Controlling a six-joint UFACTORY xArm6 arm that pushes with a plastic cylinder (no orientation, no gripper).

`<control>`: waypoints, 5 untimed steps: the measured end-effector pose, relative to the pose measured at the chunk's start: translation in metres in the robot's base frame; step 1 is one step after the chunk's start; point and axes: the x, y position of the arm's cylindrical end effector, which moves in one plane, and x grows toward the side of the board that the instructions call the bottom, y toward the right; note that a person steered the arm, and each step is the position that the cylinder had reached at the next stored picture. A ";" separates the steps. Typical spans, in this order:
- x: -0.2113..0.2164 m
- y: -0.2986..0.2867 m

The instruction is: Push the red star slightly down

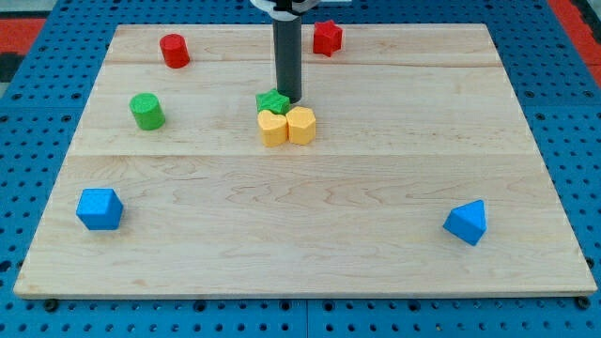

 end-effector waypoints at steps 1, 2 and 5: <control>-0.015 0.050; -0.026 0.115; -0.153 0.112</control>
